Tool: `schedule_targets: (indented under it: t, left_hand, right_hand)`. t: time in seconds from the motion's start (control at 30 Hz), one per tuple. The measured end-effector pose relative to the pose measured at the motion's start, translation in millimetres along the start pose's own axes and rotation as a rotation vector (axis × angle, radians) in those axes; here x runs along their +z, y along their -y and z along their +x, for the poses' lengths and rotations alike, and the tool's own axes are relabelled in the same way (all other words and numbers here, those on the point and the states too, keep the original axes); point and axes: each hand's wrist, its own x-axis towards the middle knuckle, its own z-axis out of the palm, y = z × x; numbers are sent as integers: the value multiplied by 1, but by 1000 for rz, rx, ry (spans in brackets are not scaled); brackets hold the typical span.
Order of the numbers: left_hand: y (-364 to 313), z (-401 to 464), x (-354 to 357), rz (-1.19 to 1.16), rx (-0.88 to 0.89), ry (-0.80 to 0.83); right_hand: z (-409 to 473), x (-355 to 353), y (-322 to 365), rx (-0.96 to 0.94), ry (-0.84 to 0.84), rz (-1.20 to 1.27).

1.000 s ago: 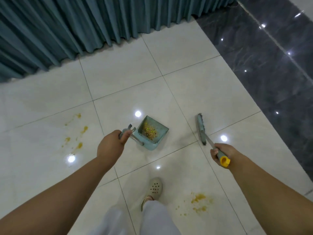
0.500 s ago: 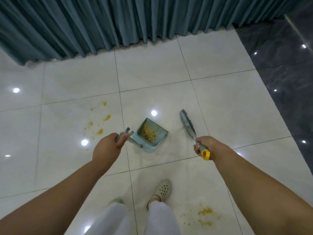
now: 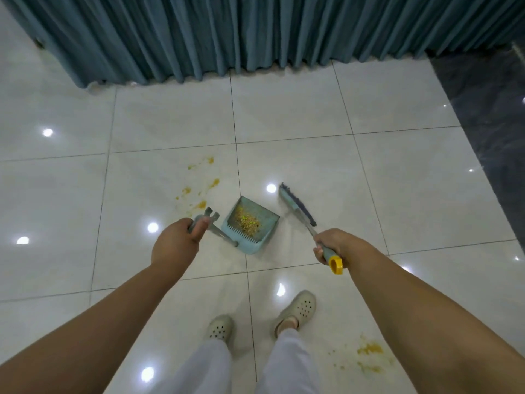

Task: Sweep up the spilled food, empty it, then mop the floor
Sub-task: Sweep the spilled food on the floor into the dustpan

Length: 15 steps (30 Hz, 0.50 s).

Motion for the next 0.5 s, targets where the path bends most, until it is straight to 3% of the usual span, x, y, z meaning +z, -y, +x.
schedule_targets:
  t: [0.5]
  left_hand:
    - [163, -32, -72, 28, 11, -86]
  right_hand:
    - [-40, 156, -126, 131, 4, -118]
